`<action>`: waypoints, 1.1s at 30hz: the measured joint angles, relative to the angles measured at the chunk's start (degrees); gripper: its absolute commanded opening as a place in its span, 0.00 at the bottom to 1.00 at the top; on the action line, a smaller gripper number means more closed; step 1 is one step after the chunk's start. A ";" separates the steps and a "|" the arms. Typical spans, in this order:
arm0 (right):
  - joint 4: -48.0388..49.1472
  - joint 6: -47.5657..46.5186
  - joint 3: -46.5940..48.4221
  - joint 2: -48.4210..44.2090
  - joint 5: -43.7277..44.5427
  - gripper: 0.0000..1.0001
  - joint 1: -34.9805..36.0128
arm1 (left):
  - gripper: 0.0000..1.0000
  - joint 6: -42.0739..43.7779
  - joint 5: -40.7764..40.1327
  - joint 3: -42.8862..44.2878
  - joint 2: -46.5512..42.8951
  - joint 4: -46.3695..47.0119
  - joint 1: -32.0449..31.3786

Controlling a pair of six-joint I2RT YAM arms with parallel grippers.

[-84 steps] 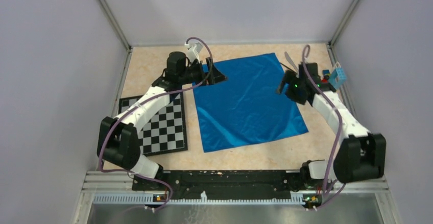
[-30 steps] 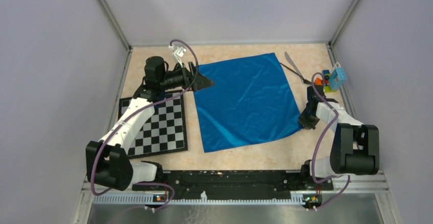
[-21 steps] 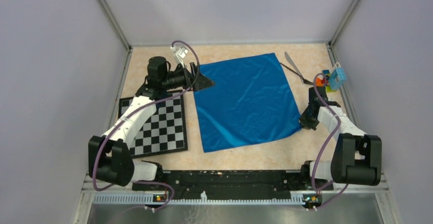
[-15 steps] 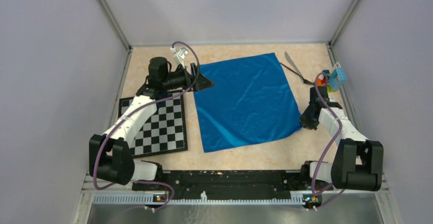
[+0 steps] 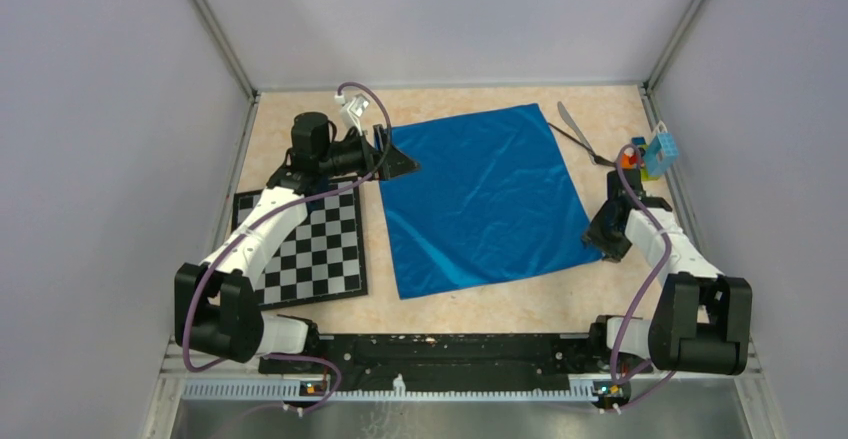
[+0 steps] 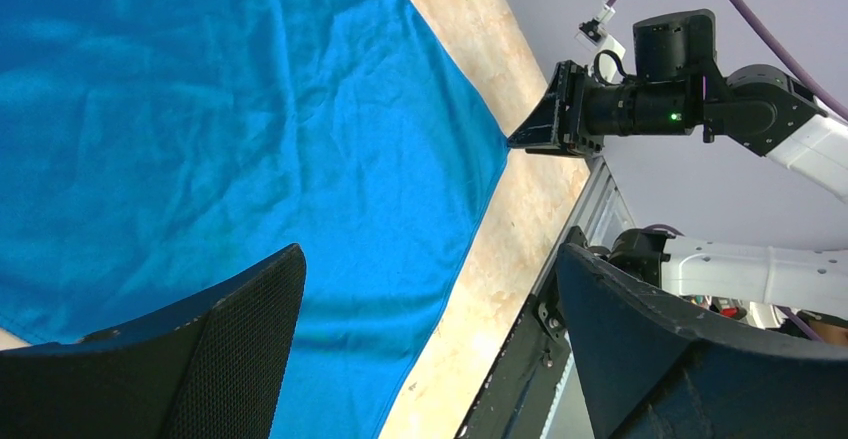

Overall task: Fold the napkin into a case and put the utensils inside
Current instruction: Pick up the flattened napkin from the center of the board.

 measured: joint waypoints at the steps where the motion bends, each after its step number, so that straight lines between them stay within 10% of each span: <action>1: -0.04 0.00 0.17 0.04 0.17 0.48 0.00 | 0.99 0.00 0.04 0.00 0.00 0.04 0.00; 21: 4.76 -2.05 0.50 8.50 0.70 0.45 0.00 | 0.99 -1.22 2.32 -0.02 -1.07 1.66 1.36; 28: 7.56 -2.40 -0.04 8.57 0.20 0.08 0.00 | 0.99 -1.27 2.95 -0.02 -1.44 1.70 1.90; 33: 8.79 -2.62 -0.35 8.02 -0.04 0.00 -0.02 | 0.99 -1.27 2.97 -0.07 -1.44 1.70 2.01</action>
